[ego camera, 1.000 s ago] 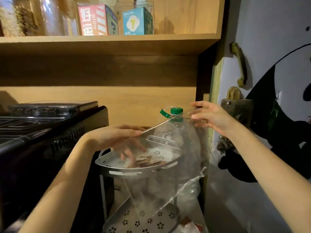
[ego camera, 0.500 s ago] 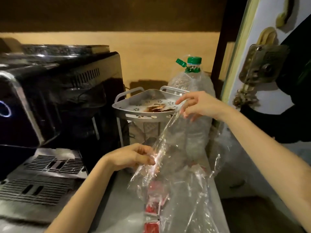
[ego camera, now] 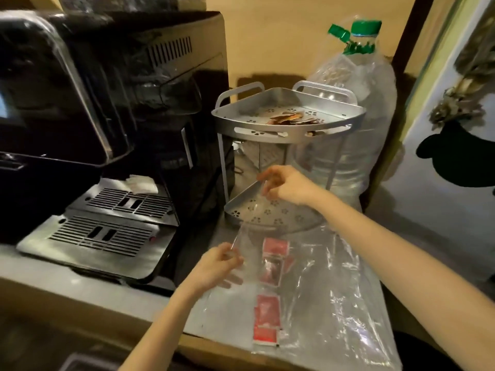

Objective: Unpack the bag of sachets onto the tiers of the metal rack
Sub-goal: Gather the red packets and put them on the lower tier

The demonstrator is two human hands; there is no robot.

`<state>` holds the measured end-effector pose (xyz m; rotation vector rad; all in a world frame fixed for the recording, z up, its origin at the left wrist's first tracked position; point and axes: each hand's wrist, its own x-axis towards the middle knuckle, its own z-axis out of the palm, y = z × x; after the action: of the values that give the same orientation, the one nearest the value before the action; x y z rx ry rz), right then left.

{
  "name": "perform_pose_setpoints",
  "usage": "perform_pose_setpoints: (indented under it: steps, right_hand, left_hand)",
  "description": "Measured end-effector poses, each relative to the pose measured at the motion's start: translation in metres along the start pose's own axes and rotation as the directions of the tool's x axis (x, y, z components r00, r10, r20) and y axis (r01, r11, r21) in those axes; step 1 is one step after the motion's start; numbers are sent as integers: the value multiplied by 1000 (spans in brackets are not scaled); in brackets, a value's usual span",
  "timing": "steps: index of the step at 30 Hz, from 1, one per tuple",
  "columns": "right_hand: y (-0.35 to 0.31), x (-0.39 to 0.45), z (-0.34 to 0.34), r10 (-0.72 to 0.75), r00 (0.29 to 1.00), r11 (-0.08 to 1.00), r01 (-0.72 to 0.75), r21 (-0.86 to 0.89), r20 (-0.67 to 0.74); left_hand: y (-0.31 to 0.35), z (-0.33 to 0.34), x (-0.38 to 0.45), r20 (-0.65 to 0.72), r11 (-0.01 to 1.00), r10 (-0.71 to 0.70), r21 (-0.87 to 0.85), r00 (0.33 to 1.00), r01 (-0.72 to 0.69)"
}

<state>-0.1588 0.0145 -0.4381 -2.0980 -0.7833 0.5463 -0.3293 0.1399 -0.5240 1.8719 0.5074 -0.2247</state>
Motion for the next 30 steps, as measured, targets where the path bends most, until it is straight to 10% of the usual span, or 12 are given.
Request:
perform_pose_setpoints:
  steps: [7, 11, 14, 30]
  right_hand:
    - [23, 39, 59, 29, 999, 999, -29, -18, -29]
    - [32, 56, 87, 94, 996, 994, -94, -55, -7]
    - [40, 70, 104, 126, 992, 992, -126, -10, 14]
    - [76, 62, 115, -3, 1000, 999, 3, -42, -6]
  left_hand:
    - [-28, 15, -7, -290, 914, 257, 384, 922, -133]
    - [-55, 30, 6, -261, 582, 524, 805, 811, -116]
    - [-67, 41, 20, -170, 466, 497, 880, 851, -96]
    - [-89, 50, 70, -59, 570, 143, 821, 988, -34]
